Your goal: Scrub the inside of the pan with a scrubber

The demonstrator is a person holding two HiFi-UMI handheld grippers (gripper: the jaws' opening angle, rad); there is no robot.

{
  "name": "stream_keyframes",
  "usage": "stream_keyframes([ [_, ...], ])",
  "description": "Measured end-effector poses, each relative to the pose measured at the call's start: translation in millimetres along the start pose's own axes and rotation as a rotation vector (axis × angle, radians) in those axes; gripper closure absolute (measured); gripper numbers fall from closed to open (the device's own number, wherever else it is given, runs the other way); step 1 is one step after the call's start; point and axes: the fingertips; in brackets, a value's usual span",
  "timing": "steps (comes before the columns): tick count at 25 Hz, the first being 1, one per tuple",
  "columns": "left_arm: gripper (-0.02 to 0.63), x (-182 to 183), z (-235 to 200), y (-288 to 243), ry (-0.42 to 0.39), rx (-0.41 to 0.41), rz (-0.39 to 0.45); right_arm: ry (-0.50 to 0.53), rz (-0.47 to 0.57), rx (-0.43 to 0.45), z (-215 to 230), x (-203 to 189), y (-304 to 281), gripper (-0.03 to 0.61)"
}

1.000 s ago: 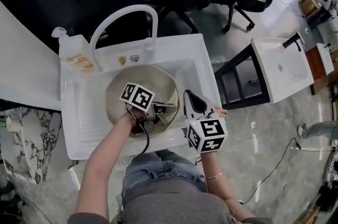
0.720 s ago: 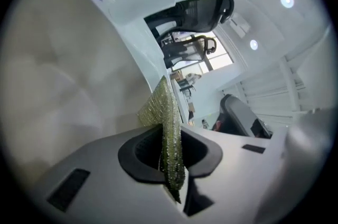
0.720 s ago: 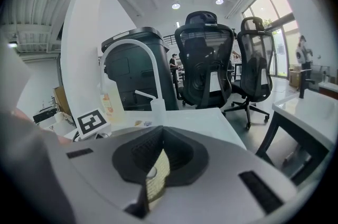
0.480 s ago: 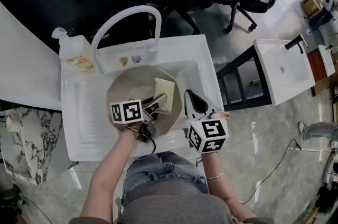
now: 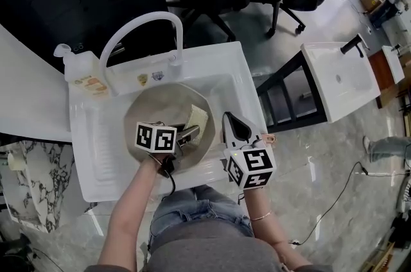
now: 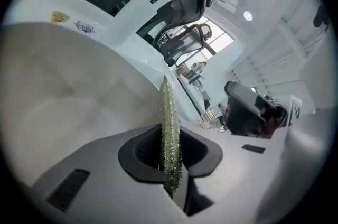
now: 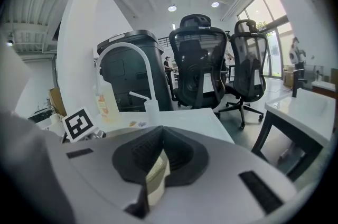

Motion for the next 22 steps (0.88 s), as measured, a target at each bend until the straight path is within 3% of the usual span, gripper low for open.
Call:
stream_keyframes([
  [6,0.551,-13.4,-36.8,-0.2,0.052,0.137,-0.049,-0.011,-0.007,-0.015,9.7,-3.6,0.7,0.568],
  [13,0.551,-12.1,-72.0,10.0,-0.101,0.415,-0.181,-0.01,-0.018,-0.017,9.0,-3.8,-6.5,0.568],
  [22,0.545,-0.8,-95.8,22.8,-0.195,0.576,-0.259,0.002,-0.024,-0.013,6.6,0.4,-18.8,0.568],
])
Point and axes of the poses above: the fingertips, and each gripper's own axes: y backward along the fingers, z to its right, x out of its top, and after that the axes turned 15 degrees about -x, right-handed
